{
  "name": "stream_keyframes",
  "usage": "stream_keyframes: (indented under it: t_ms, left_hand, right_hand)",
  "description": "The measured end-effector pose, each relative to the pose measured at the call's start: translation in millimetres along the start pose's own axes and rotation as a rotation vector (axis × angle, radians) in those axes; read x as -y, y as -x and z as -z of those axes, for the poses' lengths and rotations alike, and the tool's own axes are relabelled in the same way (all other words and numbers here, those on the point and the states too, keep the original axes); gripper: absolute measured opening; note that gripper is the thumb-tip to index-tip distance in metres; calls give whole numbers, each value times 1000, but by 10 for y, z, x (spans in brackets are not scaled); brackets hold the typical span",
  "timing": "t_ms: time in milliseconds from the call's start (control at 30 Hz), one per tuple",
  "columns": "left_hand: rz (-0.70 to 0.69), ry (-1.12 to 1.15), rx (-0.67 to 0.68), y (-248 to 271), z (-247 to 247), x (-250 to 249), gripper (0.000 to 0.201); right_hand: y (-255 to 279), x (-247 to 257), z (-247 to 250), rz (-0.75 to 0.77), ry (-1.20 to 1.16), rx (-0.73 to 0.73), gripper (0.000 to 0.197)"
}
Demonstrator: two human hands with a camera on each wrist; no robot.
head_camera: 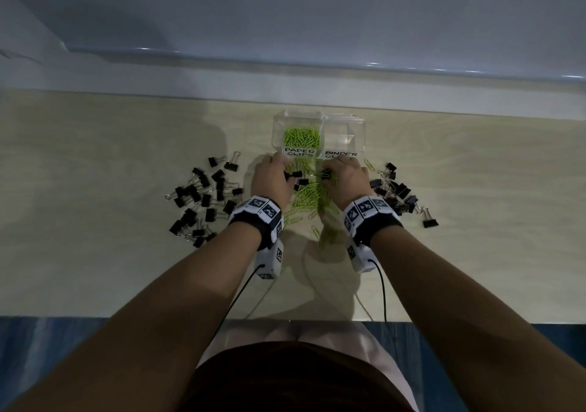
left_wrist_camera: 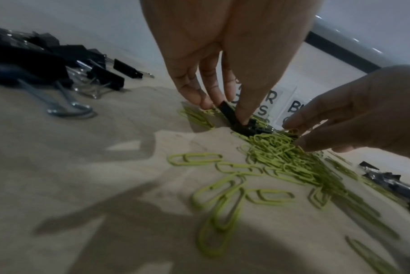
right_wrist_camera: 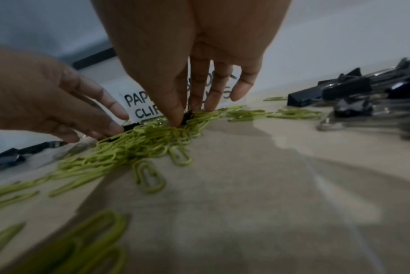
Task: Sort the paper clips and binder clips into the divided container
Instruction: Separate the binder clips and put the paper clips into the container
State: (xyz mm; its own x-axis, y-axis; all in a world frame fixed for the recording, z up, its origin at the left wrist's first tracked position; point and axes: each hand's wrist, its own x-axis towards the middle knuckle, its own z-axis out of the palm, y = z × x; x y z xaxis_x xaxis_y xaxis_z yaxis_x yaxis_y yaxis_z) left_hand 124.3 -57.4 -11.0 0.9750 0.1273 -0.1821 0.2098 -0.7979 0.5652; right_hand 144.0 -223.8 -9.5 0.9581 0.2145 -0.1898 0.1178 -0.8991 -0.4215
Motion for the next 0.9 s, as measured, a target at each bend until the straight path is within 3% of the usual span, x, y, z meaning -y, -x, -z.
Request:
stream_keyframes:
  t_ms: [233, 467, 600, 667, 767, 833, 900]
  left_hand:
    - [-251, -49, 83, 112, 184, 88, 31]
    - [-204, -118, 6, 182, 509, 376, 29]
    - [-236, 67, 48, 264, 422, 80, 30]
    - [-255, 52, 79, 291, 312, 8, 31]
    - [-226, -74, 151, 288, 156, 103, 32]
    - [-233, -137, 196, 267, 81, 170, 32]
    - [-261, -184, 228, 245, 42, 195, 34]
  right_hand:
    - [96, -45, 61, 112, -202, -68, 22]
    - [327, -69, 249, -34, -562, -115, 30]
    - [436, -9, 227, -82, -699, -101, 31]
    - [488, -17, 213, -90, -697, -135, 29]
    - [558, -213, 248, -121, -541, -353, 22]
    - [610, -468, 293, -220, -402, -477, 17]
    - [669, -686, 320, -366, -287, -494, 19]
